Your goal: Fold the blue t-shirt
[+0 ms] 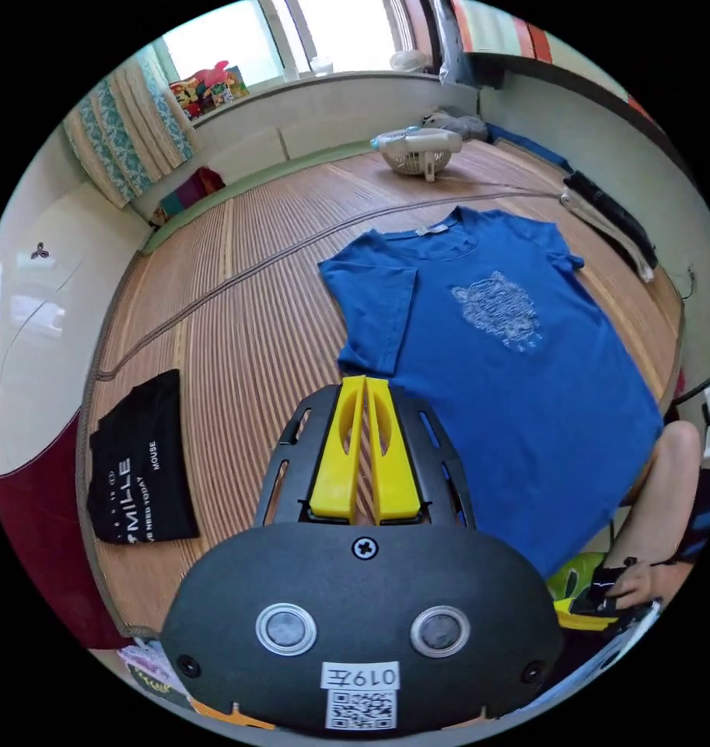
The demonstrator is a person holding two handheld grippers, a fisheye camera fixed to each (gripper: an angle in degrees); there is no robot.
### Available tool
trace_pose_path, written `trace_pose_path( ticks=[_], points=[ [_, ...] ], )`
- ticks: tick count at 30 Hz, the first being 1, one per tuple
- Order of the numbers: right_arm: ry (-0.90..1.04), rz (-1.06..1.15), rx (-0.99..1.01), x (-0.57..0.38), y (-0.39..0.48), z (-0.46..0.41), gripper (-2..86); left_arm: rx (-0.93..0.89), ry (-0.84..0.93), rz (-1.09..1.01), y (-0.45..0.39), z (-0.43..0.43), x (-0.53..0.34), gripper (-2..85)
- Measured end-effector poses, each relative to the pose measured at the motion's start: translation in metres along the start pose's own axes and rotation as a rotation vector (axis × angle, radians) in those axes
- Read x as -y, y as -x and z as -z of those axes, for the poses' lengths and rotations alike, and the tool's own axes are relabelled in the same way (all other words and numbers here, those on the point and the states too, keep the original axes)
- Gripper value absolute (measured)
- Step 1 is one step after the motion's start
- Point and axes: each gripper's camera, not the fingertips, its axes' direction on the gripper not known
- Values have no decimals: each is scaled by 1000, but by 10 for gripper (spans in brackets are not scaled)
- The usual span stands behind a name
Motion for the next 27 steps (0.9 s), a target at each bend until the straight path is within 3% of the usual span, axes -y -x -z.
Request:
trace_pose_path(
  ticks=[4, 7, 14, 18, 21, 27],
  points=[
    [29, -159, -100, -21, -11, -26, 26, -429, -67, -93, -11, 17, 1, 9],
    [119, -284, -226, -43, -25, -55, -2, -547, 6, -292, -40, 16, -3, 9],
    [318, -324, -273, -127, 6, -128, -10, -410, 198, -610, -115, 29, -22, 10],
    [368, -271, -251, -165, 42, -151, -10, -351, 214, -667, -123, 48, -29, 10],
    [336, -318, -243, -195, 51, -159, -10, -343, 211, -660, -116, 71, -30, 10],
    [168, -648, -253, -284, -6, -157, -10, -344, 83, -602, -115, 135, -29, 9]
  ],
)
